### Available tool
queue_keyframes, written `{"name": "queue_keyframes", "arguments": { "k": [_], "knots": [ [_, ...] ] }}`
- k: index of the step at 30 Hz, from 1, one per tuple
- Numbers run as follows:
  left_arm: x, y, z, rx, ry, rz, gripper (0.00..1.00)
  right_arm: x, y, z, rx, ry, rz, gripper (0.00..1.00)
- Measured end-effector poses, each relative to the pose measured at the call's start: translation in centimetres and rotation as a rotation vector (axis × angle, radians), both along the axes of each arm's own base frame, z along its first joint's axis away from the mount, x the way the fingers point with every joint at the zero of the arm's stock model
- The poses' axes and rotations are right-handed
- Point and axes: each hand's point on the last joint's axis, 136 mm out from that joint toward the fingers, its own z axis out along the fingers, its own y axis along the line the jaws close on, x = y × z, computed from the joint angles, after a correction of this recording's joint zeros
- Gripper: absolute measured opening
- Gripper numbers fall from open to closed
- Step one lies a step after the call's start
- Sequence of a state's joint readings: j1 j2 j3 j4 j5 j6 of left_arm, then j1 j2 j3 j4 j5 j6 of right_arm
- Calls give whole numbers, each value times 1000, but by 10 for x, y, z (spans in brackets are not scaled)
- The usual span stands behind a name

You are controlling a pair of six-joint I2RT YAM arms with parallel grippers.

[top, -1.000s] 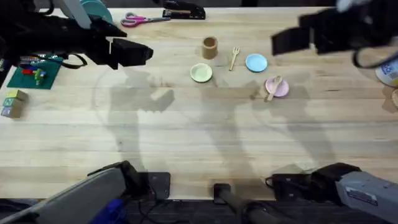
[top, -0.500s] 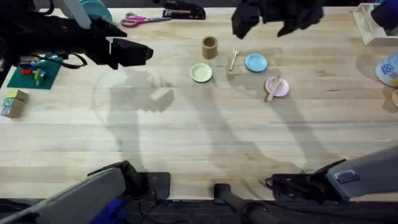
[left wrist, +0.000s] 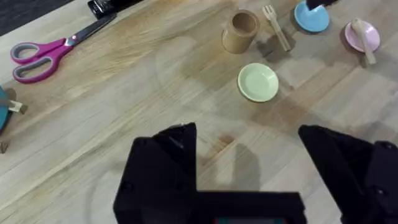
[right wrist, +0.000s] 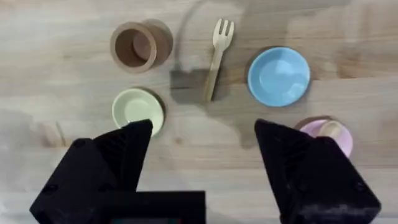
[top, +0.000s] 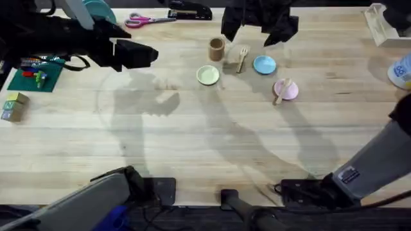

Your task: Pick up a utensil and set it on the pink plate, then put the other utensil in the container.

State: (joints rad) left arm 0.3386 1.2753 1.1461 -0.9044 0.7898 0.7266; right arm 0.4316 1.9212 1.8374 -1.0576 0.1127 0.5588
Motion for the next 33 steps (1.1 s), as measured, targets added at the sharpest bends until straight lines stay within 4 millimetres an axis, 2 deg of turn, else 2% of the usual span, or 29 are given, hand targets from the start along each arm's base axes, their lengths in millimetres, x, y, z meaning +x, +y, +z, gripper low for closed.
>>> {"name": "queue_keyframes", "arguments": {
  "k": [11, 28, 33],
  "knots": [
    [0, 0, 0, 0, 0, 0, 995, 22, 10, -31, 44, 7, -122, 997],
    [-4, -2, -3, -9, 26, 0, 994, 33, 12, -90, 26, 92, -208, 999],
    [-5, -2, -3, -9, 26, 0, 995, 40, 14, -92, 38, 76, -216, 999]
  ]
}}
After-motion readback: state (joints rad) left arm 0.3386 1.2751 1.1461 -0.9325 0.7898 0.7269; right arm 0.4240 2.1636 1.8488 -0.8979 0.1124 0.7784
